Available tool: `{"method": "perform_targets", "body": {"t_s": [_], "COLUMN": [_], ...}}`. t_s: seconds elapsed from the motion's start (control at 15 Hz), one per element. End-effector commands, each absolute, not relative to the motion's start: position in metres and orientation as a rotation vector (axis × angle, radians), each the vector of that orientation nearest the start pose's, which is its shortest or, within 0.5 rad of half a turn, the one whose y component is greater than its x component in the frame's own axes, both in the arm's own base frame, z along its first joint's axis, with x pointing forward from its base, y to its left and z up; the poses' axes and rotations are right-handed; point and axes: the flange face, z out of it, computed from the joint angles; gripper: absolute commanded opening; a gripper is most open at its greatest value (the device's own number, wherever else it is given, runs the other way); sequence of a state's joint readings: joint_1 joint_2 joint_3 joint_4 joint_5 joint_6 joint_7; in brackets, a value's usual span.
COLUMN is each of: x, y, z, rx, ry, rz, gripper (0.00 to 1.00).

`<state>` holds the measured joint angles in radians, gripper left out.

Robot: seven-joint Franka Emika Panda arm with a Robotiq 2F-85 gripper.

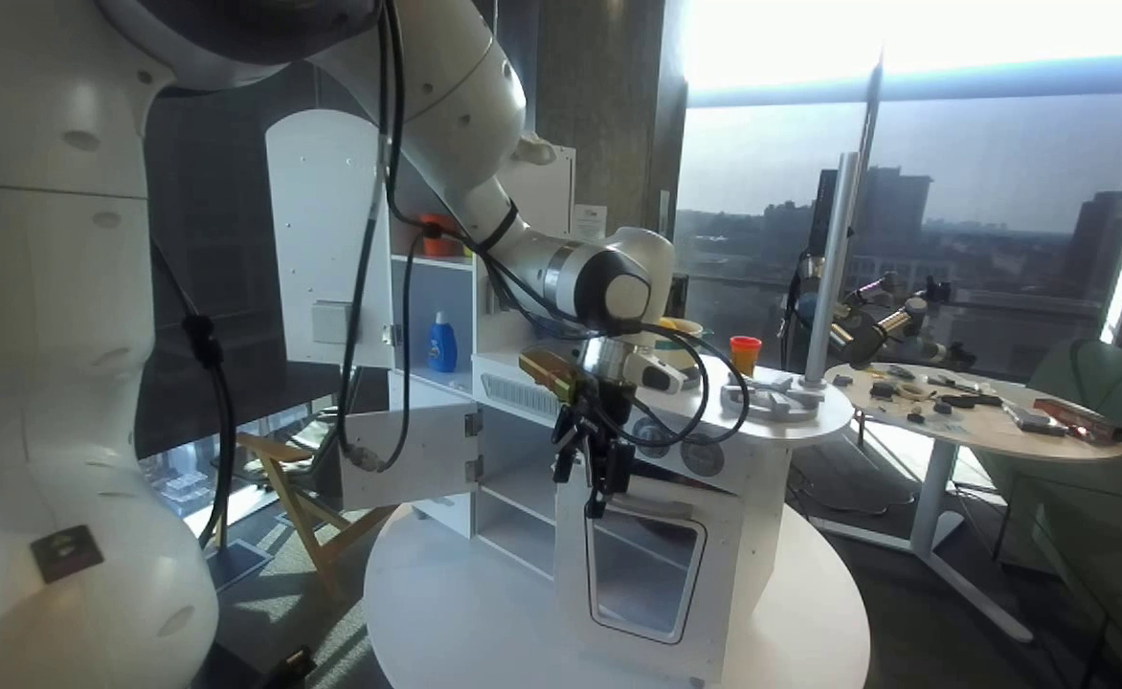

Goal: Close the bottom cabinet doors

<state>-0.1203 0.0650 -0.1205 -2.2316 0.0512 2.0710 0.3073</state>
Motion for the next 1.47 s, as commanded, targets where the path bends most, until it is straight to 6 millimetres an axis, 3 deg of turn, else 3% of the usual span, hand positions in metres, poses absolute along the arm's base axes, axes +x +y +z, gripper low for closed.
{"method": "perform_targets", "body": {"t_s": [0.0,0.4,0.6,0.8,1.07,1.2,1.4], "x": [0.521,0.554,0.559,0.532,0.488,0.468,0.456], "y": [-0.118,-0.113,-0.107,-0.097,-0.060,-0.031,0.030], "z": [0.323,0.326,0.336,0.351,0.391,0.414,0.441], "rx": [-2.970,-2.980,-2.984,-2.996,-3.020,-3.051,-3.143], "ry": [0.926,1.004,0.995,0.827,0.538,0.374,0.190], "rz": [0.345,0.290,0.269,0.378,0.535,0.558,0.555], "gripper": [1.00,1.00,1.00,1.00,1.00,1.00,1.00]}}
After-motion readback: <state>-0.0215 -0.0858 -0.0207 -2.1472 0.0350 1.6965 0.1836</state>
